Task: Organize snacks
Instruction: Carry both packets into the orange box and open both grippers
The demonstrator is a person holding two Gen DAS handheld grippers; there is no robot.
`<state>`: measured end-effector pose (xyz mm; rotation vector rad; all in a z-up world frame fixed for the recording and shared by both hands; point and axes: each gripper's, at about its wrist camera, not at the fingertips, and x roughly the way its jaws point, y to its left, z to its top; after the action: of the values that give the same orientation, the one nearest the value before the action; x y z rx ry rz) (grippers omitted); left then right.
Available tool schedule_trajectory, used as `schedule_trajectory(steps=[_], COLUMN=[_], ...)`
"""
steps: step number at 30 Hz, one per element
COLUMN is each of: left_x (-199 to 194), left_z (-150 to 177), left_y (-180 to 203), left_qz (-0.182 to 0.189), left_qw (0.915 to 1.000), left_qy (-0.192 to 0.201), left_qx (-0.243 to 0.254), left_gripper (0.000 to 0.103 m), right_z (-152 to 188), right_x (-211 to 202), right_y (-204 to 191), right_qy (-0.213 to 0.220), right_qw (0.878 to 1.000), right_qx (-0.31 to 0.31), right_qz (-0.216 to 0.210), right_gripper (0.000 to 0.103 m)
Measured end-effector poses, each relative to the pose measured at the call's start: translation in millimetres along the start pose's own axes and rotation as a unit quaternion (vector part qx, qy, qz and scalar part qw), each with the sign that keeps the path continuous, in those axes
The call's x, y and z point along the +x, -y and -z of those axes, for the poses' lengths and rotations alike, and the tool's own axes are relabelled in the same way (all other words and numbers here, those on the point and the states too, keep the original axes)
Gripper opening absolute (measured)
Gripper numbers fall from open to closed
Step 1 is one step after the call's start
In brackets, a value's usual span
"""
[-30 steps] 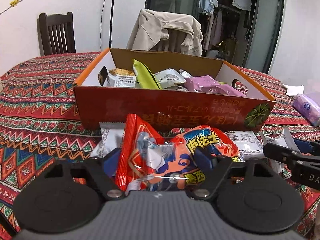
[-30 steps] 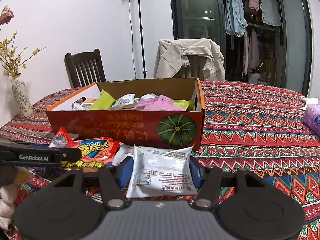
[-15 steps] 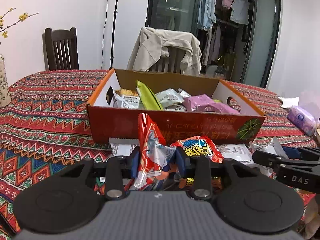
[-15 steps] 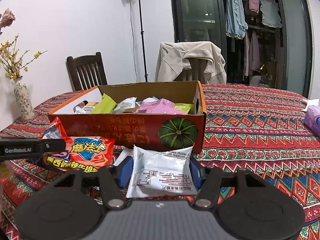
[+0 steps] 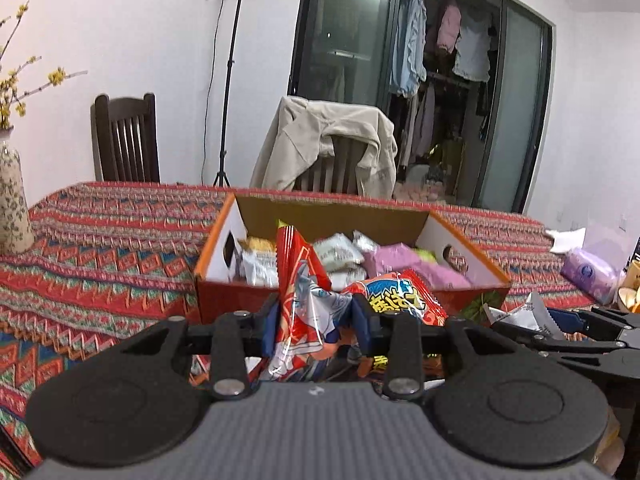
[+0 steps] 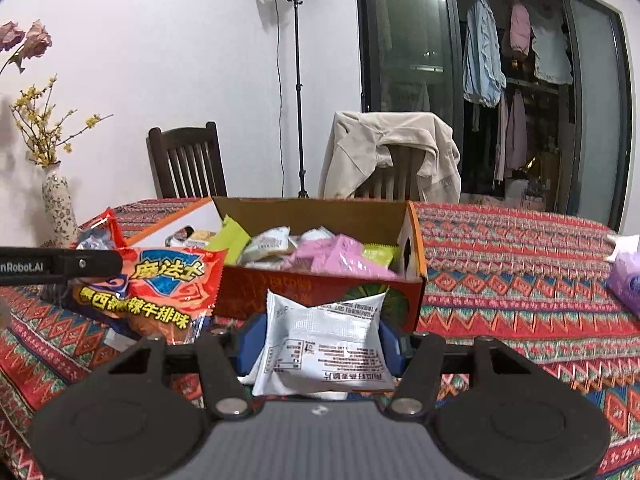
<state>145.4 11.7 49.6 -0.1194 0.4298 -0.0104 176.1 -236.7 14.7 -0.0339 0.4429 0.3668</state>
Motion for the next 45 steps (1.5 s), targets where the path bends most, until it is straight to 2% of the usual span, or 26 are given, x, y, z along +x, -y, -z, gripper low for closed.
schedule_trajectory(steps=[8,24,33,42,45], left_x=[12,80,114,128,127], left_z=[-33,-85,-74,-61,-59], left_y=[-1,-5,-17,-27,-25], left_qz=[-0.008,-0.038,-0.041,-0.054,-0.055], left_qw=[0.9996,0.9987,0.9984,0.9982,0.9982], left_qy=[0.025,0.033,0.027,0.004,0.004], left_qx=[0.006,-0.007,-0.028,-0.026,-0.025], left_gripper=[0.038,0.038,0.038,0.038,0.043], right_z=[-36,-102,-94,-79,-75], right_x=[9,71,110,125,128], right_y=[-11,-15,-2,4,5], right_qy=[0.015,0.026,0.022,0.01,0.0], right_qw=[1.0,1.0,0.999,0.999,0.999], right_qx=[-0.016,0.002,0.027,0.031,0.031], right_qz=[-0.003,0.018,0.039,0.029,0.025], right_gripper=[0.058,0.058,0.058,0.059,0.069])
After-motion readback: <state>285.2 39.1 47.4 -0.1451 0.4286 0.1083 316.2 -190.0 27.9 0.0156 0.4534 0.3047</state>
